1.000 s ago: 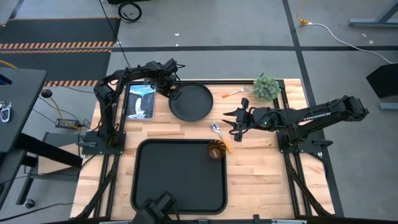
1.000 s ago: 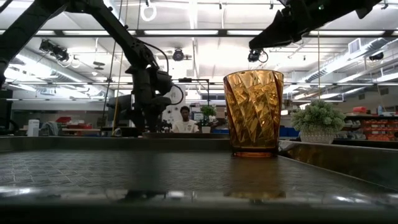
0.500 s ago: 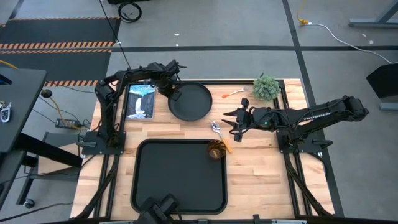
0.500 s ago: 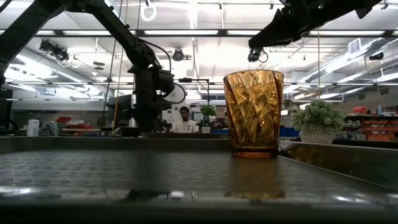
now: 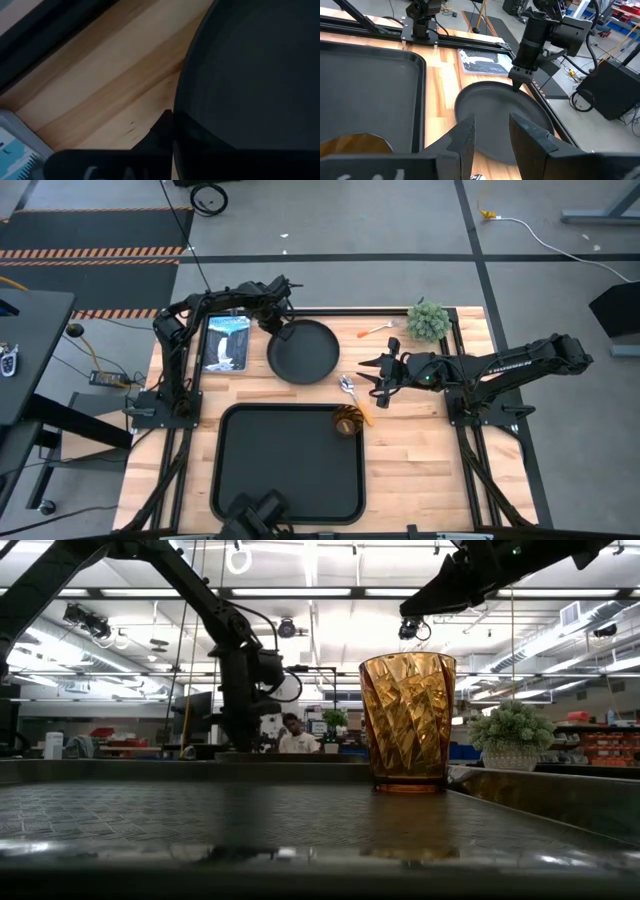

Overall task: Pick and place plate/cup/fork/spoon on tray
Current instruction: Put the black plate on the black tray

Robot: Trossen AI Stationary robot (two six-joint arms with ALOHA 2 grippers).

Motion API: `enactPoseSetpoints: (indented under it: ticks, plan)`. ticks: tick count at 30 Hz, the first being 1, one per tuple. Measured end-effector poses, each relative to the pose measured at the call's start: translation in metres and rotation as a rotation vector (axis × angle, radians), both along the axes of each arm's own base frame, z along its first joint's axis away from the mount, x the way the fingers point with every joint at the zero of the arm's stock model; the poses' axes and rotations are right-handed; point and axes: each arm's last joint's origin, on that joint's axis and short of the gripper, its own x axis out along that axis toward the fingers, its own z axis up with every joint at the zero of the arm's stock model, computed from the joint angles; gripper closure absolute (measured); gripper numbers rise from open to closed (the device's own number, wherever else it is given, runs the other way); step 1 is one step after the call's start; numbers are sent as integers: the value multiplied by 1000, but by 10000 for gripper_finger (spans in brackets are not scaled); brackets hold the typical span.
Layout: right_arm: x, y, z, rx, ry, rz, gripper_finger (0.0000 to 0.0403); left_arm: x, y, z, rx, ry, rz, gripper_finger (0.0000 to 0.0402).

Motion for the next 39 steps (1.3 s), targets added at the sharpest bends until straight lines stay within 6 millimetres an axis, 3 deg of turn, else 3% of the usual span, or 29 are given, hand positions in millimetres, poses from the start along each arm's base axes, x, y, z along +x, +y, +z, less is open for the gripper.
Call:
enactPoseSetpoints:
  ticks: [5, 12, 21, 26, 30, 39]
  plan:
    - [0, 0, 0, 0, 0, 0, 277, -7, 9, 11, -30, 6, -8, 393]
    - [0, 0, 1, -4, -5, 0, 277, -16, 16, 46, -94, 62, -92, 393]
    - [0, 0, 0, -10, 3, -7, 277, -12, -7, 87, -253, 128, -288, 395]
    - [-1, 0, 0, -10, 8, -7, 277, -4, -28, 90, -321, 181, -404, 395]
    - [-2, -2, -3, -55, 46, -46, 277, 13, -51, 91, -326, 199, -511, 395]
    - [-16, -6, 10, -66, -13, -201, 277, 56, -129, 91, -318, 265, -774, 395]
